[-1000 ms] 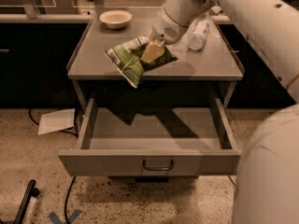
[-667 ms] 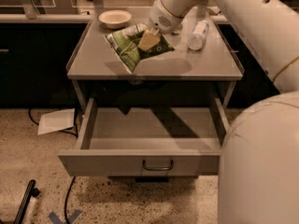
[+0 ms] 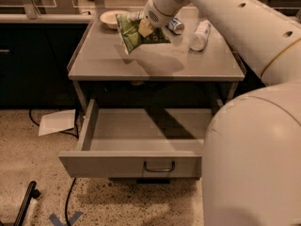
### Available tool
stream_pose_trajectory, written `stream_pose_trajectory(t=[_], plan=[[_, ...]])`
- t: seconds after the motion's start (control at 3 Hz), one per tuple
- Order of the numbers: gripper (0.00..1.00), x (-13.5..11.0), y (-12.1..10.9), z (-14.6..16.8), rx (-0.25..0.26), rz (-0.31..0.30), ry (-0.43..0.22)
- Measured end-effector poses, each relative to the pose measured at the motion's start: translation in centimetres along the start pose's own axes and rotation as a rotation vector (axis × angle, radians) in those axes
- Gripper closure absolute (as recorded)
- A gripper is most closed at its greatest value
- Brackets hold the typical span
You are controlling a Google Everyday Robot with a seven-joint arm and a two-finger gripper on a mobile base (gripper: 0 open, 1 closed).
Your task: Pick green jalapeno chip bag from top drawer and place on counter
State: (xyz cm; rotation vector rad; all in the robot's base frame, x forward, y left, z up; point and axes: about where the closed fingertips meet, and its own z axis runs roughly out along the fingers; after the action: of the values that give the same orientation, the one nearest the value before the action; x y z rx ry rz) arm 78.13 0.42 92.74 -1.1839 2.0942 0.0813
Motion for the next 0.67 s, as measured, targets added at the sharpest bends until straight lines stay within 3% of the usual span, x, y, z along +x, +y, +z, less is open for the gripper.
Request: stream_pose_trajectory(t=[0.33,0.67], plan=[[1.0,1.2,-1.5,2.9,0.025,0.092,0.034],[1.0,3.6,-1.2,6.9,-0.036,0.146,0.095]])
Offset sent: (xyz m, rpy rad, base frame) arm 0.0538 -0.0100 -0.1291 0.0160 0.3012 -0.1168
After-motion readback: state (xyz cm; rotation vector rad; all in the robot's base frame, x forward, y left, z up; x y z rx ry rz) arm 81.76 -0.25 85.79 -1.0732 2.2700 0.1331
